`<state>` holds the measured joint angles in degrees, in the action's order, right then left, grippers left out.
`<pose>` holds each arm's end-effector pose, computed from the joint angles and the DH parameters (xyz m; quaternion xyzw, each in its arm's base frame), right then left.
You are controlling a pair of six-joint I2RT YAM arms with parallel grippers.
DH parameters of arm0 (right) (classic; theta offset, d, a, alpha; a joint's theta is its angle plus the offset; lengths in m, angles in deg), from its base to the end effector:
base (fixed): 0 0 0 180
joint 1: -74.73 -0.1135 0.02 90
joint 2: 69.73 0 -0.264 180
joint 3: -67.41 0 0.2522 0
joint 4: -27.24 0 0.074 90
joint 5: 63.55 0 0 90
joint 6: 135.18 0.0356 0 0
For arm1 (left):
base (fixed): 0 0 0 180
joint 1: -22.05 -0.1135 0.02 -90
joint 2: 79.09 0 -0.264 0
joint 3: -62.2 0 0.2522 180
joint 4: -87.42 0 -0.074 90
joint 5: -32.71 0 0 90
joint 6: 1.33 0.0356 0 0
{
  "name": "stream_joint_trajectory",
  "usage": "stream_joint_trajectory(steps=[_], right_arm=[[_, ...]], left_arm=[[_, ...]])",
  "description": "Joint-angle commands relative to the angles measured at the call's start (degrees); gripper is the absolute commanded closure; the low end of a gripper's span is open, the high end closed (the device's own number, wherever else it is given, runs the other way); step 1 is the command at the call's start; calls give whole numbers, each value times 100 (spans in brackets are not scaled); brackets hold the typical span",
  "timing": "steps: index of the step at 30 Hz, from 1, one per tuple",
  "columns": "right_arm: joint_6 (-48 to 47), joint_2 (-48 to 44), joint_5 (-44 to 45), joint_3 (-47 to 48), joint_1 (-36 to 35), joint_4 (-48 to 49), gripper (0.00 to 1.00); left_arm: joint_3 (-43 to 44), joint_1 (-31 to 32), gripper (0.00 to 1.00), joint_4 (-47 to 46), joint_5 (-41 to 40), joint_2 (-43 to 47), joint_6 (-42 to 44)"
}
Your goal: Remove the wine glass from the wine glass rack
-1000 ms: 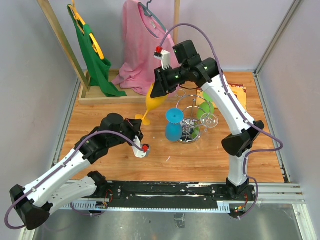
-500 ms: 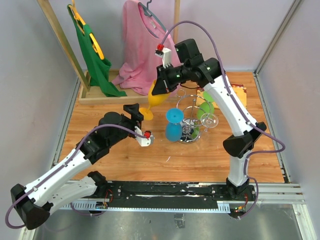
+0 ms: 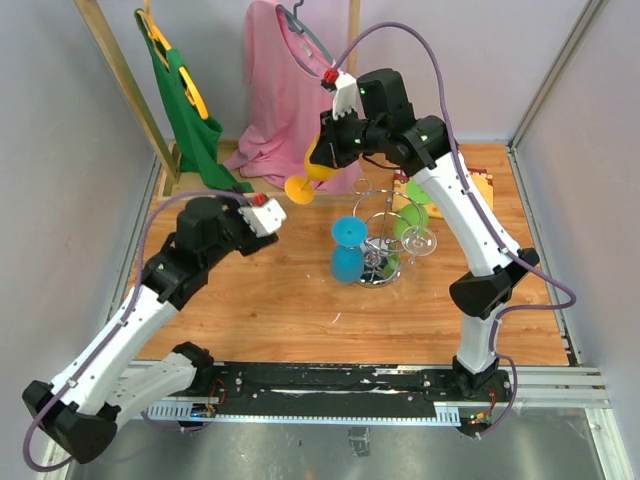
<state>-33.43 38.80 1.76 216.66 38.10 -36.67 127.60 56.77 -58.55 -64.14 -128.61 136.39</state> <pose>0.3063 0.2463 0.4865 -0.2906 0.7710 0.3832 0.4175 0.1628 -0.1076 0.3493 0.5063 0.6311 0.1144 0.5764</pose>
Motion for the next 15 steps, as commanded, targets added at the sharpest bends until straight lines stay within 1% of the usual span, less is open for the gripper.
stream_joint_trajectory(steps=[1,4,6,15], right_arm=[[-188,-130,907,-18,-90,269,99],[-314,-56,1172,-42,-277,269,99],[-413,-28,1355,-68,-398,252,100],[-696,173,1960,-381,-1155,45,99]], left_arm=[[754,-1296,14,555,830,-489,-1964],[1182,-2180,15,724,1502,-871,-2612],[1404,-2421,15,779,1700,-1048,-2909],[1701,-2501,15,747,2065,-1305,-3999]])
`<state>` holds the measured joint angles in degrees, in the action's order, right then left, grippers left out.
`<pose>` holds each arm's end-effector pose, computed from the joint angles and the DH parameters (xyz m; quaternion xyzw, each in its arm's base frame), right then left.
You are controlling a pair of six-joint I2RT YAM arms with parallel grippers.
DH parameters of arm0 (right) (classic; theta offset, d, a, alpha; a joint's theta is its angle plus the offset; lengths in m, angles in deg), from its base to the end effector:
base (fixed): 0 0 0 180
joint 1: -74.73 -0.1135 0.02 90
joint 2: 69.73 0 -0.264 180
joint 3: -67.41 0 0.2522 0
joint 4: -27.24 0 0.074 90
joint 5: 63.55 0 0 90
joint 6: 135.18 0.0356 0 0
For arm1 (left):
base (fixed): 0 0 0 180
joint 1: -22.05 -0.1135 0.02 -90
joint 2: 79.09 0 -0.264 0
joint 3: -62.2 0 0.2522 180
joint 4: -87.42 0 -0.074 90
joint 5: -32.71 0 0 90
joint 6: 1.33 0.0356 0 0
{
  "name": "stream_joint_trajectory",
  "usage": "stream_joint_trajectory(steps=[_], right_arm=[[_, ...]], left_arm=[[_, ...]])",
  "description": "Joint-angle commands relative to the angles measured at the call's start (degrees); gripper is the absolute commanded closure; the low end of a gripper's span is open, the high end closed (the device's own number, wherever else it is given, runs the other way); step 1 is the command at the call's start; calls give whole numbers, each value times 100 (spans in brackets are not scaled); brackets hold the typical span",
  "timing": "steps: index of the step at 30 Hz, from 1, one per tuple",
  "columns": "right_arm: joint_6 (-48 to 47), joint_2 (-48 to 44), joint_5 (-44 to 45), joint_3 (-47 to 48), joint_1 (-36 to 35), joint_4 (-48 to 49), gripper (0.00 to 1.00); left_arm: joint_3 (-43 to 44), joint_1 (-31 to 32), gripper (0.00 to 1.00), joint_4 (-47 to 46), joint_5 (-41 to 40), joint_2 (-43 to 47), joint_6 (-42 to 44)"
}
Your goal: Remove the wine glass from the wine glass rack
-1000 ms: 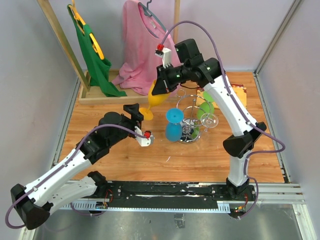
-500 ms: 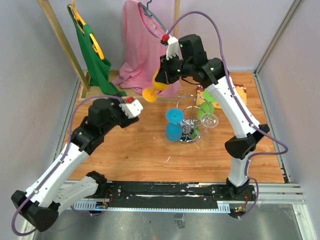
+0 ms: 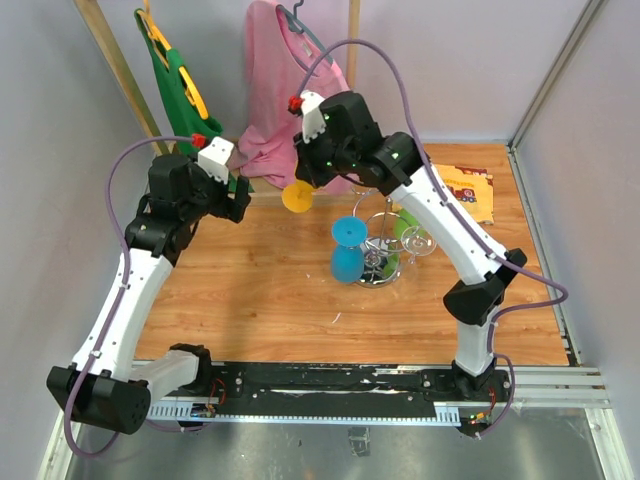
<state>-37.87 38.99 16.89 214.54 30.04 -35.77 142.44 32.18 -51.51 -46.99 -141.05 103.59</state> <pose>0.2813 0.2866 0.4748 -0.3114 0.7799 0.2990 0.4531 0.2311 -0.0478 0.3834 0.2284 0.7990 -0.0517 0.5539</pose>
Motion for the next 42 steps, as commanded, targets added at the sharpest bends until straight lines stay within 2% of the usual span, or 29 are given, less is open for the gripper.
stream_joint_trajectory(steps=[1,10,18,27,40,42], right_arm=[[-256,189,481,-218,-410,-22,100],[-43,422,647,-1045,-609,677,99],[-38,714,868,-1172,-655,854,99],[146,905,992,-1546,-700,1075,99],[244,1540,1167,-1186,-634,953,99],[236,1587,1189,-1115,-625,889,95]], left_arm=[[235,-44,15,45,365,-76,-802],[293,-41,14,-17,303,34,-1345],[14,-82,15,-19,-49,225,-1825],[-195,-450,15,48,-125,261,-2308],[-294,-477,16,23,-83,377,-2371],[-285,-477,16,23,-82,377,-2366]])
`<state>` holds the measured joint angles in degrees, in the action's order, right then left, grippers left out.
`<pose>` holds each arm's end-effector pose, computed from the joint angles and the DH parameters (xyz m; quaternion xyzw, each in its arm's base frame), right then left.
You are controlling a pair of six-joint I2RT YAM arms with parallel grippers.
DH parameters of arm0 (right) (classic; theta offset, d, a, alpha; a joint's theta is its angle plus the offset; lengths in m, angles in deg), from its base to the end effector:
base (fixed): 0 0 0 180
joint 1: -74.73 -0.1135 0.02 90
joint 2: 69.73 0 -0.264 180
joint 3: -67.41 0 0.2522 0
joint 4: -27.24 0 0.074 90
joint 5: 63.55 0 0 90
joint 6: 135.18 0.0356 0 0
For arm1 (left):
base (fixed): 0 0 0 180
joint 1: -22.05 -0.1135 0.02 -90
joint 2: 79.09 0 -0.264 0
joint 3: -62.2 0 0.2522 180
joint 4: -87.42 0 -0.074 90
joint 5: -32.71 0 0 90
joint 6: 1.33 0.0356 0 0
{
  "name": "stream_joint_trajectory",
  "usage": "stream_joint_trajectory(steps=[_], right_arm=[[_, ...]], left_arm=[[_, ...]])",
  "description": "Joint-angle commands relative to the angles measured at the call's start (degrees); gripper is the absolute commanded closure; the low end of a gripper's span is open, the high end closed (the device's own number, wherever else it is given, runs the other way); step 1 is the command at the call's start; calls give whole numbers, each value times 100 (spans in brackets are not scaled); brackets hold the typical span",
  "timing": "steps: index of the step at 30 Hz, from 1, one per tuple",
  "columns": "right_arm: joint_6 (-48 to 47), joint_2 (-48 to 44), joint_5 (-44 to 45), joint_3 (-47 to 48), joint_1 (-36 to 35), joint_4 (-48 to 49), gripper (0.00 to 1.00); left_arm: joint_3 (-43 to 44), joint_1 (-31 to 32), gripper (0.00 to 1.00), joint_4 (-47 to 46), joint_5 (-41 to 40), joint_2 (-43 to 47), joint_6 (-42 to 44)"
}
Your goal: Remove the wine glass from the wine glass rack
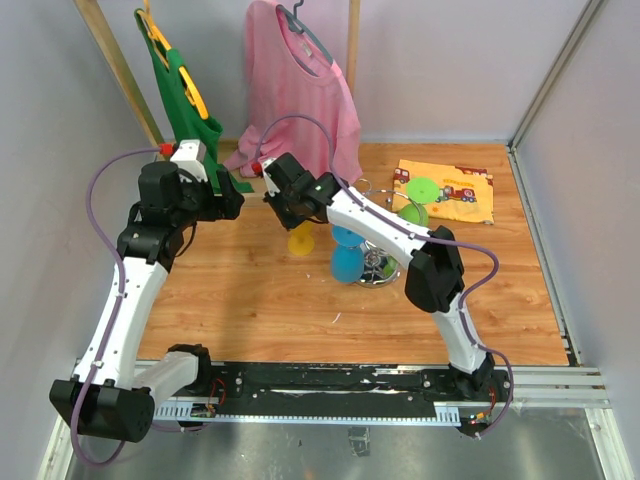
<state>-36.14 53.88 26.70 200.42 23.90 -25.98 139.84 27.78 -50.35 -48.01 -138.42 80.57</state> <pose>0.3122 0.3829 0.2987 -0.3273 0.8597 0.1940 0.3409 0.2228 -0.0281 0.3756 0.0268 0.8363 -0.1327 0.5313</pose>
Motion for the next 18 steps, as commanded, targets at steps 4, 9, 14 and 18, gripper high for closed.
stream_joint_trajectory(steps=[4,9,14,18], right_arm=[[37,96,192,353,-7,-165,70],[19,-18,127,408,-14,-174,45],[1,-244,-93,704,-19,-250,32],[-86,-612,-82,846,-24,-293,27]], left_arm=[[-23,-38,16,-92,55,123,-19],[-25,-38,16,-118,116,115,-8],[81,-38,16,-115,156,97,52],[223,-38,15,-140,258,111,70]])
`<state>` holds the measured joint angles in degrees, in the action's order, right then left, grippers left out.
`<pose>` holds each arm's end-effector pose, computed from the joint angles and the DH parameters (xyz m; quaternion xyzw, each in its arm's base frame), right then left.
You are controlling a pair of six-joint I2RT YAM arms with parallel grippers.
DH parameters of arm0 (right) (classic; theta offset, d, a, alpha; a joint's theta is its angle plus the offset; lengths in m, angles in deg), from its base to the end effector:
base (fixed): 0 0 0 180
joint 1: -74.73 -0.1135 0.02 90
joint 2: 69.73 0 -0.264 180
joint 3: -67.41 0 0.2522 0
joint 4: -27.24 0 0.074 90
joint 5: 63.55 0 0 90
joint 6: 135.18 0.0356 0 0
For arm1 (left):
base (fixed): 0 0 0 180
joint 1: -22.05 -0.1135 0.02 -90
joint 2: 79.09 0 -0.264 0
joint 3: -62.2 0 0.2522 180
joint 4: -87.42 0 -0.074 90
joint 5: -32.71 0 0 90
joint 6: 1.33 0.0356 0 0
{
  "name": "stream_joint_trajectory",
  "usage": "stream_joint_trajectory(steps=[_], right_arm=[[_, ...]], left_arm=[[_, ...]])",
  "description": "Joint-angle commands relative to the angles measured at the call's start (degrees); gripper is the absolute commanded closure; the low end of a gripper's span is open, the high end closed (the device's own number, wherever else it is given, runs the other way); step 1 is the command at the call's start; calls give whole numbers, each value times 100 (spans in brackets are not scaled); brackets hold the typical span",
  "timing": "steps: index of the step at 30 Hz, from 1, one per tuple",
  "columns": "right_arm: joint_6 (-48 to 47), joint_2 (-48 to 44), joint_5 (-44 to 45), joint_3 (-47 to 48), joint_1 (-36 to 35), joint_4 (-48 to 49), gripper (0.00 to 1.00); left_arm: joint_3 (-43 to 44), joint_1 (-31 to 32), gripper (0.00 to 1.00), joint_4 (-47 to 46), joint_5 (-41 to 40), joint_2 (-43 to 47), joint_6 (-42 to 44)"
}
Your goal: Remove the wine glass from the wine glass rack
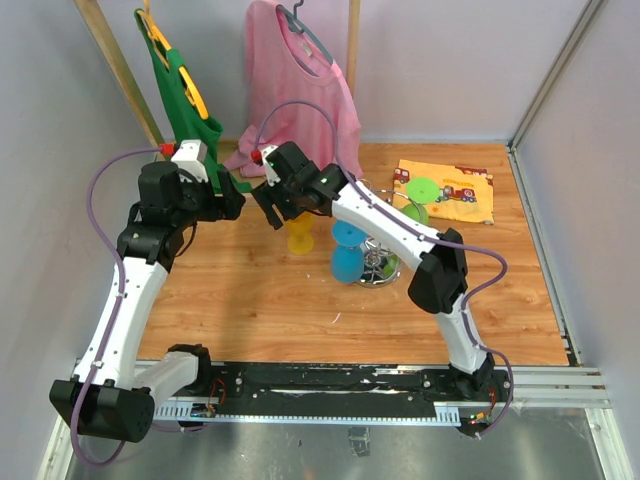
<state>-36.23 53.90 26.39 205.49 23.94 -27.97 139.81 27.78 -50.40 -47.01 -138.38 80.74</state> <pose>0.3119 0.3824 0.3247 -0.3248 0.8491 0.2079 0.3610 0.2226 -0.0287 0.3756 0.0329 0.8354 -0.1392 0.5307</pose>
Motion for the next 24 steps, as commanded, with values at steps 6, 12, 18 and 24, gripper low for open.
stream_joint_trajectory(steps=[6,12,18,24], right_arm=[[-244,-1534,523,273,-13,-168,19],[-362,-2452,1249,292,462,-263,9],[-104,-3363,1253,-15,1875,-298,2],[-90,-4137,1367,-936,2817,-301,2]], left_arm=[[331,-38,16,-383,317,329,-38],[490,-38,18,-323,1089,195,-183],[972,317,22,129,2680,-600,-405],[1275,957,22,183,3709,-1421,-711]])
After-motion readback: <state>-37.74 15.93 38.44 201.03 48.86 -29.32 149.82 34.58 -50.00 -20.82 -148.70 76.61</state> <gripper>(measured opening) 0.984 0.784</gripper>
